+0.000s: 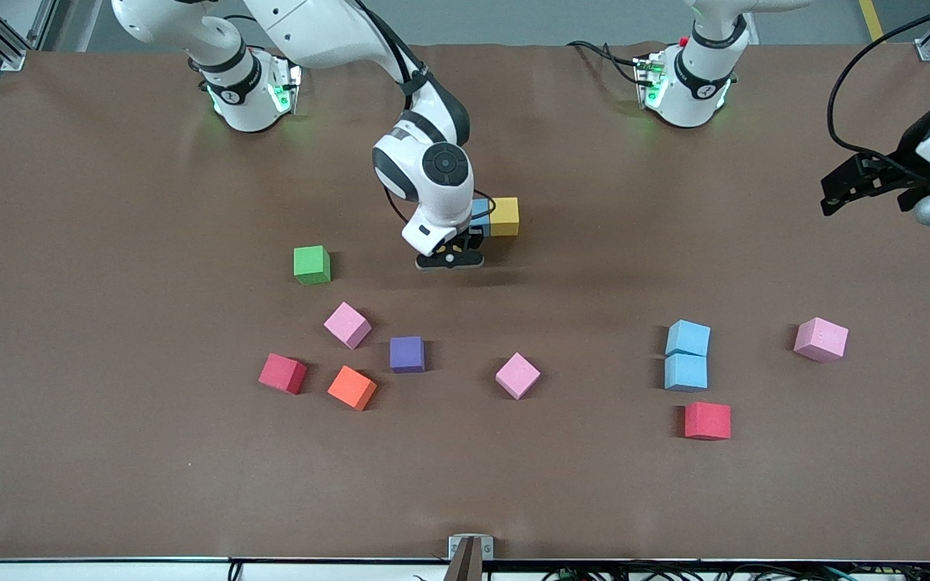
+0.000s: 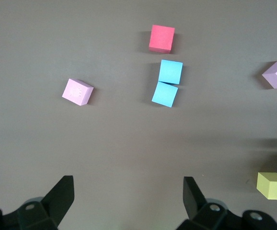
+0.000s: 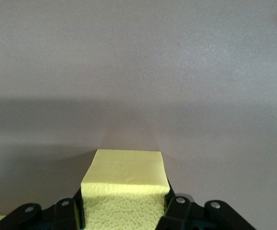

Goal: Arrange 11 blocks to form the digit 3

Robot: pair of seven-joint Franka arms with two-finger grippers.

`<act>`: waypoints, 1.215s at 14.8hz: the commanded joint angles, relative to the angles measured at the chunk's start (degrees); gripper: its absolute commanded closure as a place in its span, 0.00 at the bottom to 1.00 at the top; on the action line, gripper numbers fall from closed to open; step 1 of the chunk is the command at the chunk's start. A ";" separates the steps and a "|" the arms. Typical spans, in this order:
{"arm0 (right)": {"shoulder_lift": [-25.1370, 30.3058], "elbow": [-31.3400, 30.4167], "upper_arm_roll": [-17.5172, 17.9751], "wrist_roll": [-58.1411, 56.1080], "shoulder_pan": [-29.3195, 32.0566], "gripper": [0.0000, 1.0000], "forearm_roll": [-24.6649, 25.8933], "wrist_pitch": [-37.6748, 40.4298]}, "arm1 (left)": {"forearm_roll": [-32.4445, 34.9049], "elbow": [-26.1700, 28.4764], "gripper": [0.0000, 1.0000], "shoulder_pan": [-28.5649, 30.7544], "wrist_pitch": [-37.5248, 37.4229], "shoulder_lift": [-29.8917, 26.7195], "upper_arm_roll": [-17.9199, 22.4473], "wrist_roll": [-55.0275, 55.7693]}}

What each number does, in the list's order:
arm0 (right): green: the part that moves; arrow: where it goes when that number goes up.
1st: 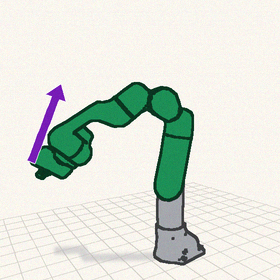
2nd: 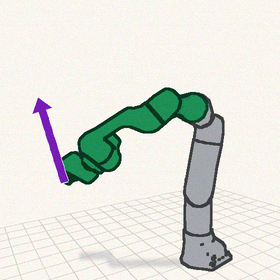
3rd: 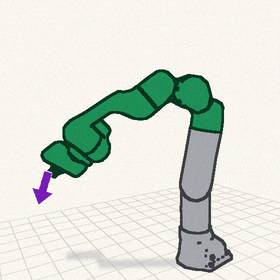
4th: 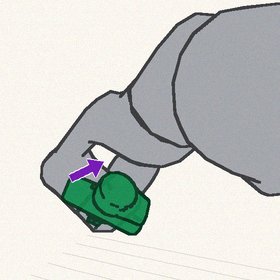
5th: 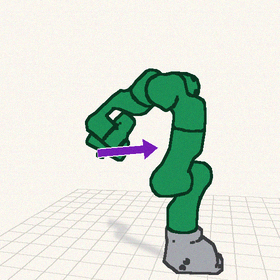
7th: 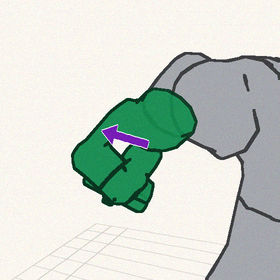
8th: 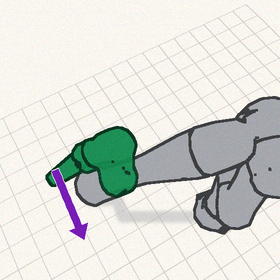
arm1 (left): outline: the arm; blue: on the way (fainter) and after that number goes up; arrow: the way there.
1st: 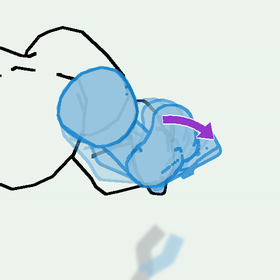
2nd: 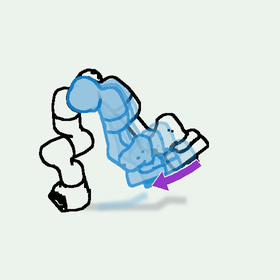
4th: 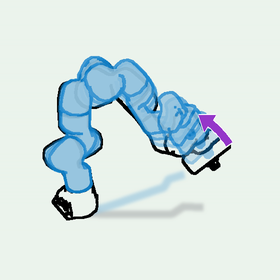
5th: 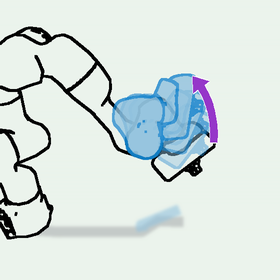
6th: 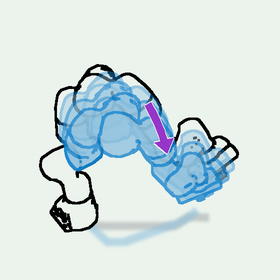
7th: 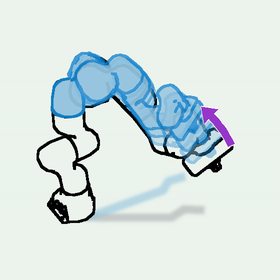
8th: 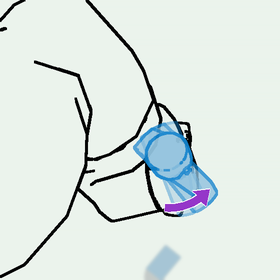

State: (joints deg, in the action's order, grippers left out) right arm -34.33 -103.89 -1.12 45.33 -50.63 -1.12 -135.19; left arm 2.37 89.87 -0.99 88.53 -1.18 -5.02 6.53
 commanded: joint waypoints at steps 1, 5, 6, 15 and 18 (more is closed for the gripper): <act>-0.13 -0.34 -0.02 1.08 -0.44 0.99 0.51 0.36 | 0.09 0.92 0.00 -0.33 0.85 -0.49 -0.26 0.24; -0.13 -0.52 -0.02 0.55 -0.44 0.99 0.51 0.36 | 0.17 -0.31 0.00 -0.15 0.68 -0.75 -0.26 0.06; -0.13 -0.69 -0.02 0.46 -0.35 0.99 0.51 0.36 | 0.17 -0.40 0.00 -0.15 0.68 -0.67 -0.35 0.15; -0.04 -0.78 -0.11 -0.42 -0.26 0.99 0.51 1.07 | 0.26 -2.07 0.00 -0.59 0.68 0.39 -0.70 0.76; -0.04 -0.87 -0.11 -0.33 -0.26 0.98 0.51 1.07 | 0.26 -2.07 0.00 -0.33 0.68 0.30 -0.70 0.68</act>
State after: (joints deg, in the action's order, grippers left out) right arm -34.32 -103.90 -1.13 45.18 -50.64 -1.12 -134.95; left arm 2.38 88.86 -1.40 89.18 -1.19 -5.63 6.80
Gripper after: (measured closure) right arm 0.432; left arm 0.000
